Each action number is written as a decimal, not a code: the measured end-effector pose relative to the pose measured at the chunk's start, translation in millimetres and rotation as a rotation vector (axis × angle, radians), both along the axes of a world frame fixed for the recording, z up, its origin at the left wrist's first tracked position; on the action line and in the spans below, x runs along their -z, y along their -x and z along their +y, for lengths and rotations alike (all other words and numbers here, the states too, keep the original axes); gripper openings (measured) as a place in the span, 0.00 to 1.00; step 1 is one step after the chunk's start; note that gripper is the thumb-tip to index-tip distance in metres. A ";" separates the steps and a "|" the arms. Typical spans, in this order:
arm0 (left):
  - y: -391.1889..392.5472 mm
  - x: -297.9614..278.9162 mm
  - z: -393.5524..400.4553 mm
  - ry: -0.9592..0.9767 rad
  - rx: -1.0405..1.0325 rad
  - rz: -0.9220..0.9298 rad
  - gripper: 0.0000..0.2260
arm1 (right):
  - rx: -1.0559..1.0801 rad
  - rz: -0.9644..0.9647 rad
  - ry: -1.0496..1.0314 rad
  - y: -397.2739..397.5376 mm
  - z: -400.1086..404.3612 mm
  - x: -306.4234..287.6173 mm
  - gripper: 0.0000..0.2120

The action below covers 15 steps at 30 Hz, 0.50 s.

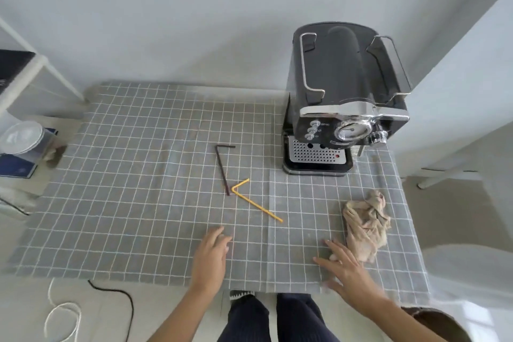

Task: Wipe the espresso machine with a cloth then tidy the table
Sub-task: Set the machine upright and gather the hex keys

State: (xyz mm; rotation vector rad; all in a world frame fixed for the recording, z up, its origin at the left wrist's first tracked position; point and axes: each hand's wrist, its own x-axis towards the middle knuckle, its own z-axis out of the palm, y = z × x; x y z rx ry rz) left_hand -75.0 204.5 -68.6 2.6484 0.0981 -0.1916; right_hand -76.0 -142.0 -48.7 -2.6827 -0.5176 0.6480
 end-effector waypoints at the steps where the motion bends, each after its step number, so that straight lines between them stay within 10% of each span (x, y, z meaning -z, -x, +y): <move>1: -0.5 1.6 3.4 0.038 0.014 -0.060 0.12 | 0.054 -0.054 -0.046 0.2 2.6 2.7 0.20; 9: -83.2 -18.0 28.7 0.250 -0.220 -0.161 0.07 | 0.335 0.116 -0.192 -64.7 67.8 -32.0 0.06; 12: -133.6 -14.8 31.7 0.238 -0.321 -0.050 0.06 | 0.240 0.371 -0.080 -100.6 94.8 -37.6 0.09; 15: -168.5 -13.4 27.2 0.160 -0.372 0.161 0.12 | 0.305 0.225 -0.082 -125.6 135.5 -37.6 0.10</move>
